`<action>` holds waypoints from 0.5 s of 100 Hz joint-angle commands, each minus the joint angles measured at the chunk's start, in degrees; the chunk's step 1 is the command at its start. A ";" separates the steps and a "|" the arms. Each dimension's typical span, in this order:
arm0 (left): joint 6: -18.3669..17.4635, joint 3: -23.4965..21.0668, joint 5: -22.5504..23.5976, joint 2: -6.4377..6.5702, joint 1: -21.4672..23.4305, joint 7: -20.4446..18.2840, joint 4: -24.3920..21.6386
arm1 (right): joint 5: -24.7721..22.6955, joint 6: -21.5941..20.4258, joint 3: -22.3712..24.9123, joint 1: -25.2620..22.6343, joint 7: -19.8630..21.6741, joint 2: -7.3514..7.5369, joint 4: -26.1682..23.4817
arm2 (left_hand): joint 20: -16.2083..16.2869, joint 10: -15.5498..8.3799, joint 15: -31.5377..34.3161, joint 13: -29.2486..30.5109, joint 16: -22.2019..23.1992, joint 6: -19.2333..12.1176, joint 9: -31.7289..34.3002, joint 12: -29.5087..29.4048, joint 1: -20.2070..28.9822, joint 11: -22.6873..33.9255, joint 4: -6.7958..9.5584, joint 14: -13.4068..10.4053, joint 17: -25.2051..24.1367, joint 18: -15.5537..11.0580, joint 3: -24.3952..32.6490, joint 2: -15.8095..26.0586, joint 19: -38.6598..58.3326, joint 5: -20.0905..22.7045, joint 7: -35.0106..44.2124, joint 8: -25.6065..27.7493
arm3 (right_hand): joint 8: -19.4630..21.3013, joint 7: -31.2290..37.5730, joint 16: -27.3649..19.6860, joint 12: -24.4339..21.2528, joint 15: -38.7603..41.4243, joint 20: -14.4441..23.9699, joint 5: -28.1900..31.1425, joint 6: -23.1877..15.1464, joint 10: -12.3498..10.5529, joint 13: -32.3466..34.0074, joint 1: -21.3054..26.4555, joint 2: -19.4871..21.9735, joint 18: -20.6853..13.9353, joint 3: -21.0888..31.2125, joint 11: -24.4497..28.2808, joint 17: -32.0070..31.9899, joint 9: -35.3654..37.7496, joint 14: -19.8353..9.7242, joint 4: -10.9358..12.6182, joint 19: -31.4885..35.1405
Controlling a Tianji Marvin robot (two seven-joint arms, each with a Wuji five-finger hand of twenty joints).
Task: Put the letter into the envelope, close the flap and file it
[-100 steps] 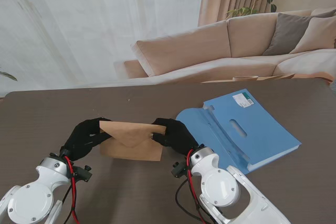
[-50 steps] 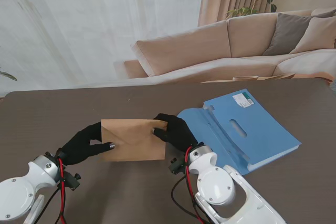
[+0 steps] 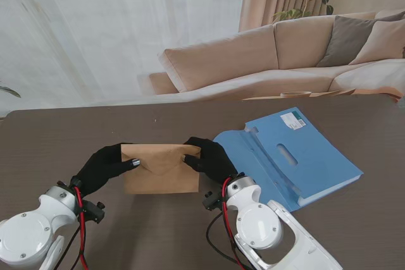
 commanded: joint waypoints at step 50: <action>-0.15 1.52 1.09 -1.61 -0.32 1.97 -0.76 | -1.00 -1.78 -1.95 0.91 2.43 0.20 1.05 | -0.20 2.63 18.73 16.33 4.27 -2.68 22.50 12.08 29.51 4.16 1.88 4.55 6.89 3.47 -16.43 7.84 22.75 13.27 15.98 3.76 | -9.71 -5.64 -3.13 -4.32 -9.88 -1.55 -6.86 1.89 -0.94 -6.35 -2.78 -1.70 -0.61 1.25 -6.79 -6.76 -7.67 -0.22 -0.59 -4.00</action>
